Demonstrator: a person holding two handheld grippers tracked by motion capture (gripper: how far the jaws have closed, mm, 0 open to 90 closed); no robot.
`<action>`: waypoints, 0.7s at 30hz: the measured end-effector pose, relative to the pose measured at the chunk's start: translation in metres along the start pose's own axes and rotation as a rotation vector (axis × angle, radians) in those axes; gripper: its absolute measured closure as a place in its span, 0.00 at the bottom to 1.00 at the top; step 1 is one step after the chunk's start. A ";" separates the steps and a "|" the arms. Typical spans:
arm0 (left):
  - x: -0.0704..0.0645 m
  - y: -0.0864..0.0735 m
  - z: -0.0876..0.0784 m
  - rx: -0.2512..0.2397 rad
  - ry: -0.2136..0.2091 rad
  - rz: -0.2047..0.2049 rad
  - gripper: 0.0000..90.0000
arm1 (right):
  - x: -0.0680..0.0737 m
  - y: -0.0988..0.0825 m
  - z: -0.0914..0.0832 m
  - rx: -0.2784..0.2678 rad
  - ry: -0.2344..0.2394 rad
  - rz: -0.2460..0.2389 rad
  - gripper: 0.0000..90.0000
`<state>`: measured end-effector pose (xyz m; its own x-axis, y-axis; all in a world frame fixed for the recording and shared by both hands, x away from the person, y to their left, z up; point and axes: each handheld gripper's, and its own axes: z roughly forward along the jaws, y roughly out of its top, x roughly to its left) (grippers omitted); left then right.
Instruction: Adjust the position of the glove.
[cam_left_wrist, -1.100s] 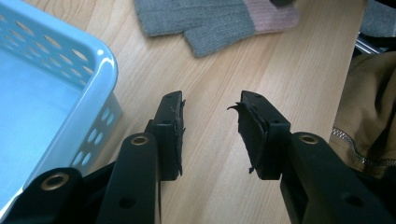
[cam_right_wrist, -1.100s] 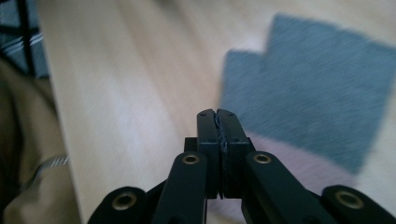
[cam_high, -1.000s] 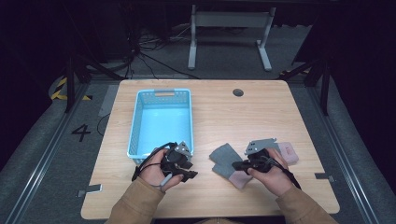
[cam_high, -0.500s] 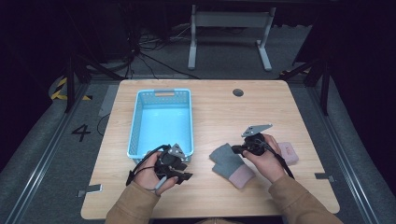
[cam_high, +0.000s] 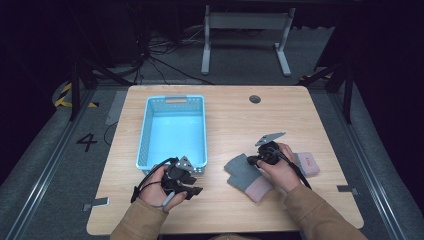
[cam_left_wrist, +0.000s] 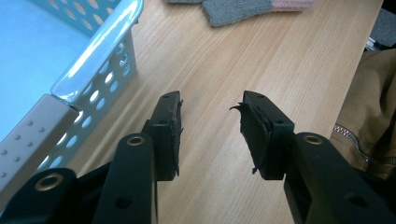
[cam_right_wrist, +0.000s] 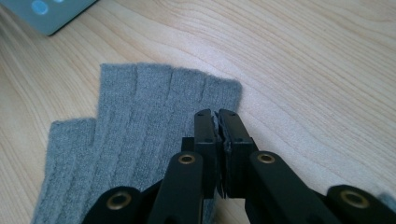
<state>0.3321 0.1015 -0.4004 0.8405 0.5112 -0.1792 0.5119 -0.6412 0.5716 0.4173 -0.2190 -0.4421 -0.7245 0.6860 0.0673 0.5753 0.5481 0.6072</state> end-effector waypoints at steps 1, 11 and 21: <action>0.000 0.000 0.000 0.000 -0.001 0.001 0.66 | 0.000 0.000 0.001 0.002 0.001 0.002 0.97; 0.000 0.002 0.003 0.005 -0.005 0.008 0.65 | 0.012 0.002 0.005 0.006 0.046 -0.062 0.97; 0.000 0.004 0.005 0.010 -0.011 0.012 0.65 | 0.035 0.005 0.009 0.027 0.113 -0.142 0.97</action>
<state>0.3350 0.0961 -0.4019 0.8486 0.4972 -0.1806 0.5030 -0.6530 0.5662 0.3982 -0.1881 -0.4439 -0.8363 0.5437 0.0714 0.4729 0.6491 0.5958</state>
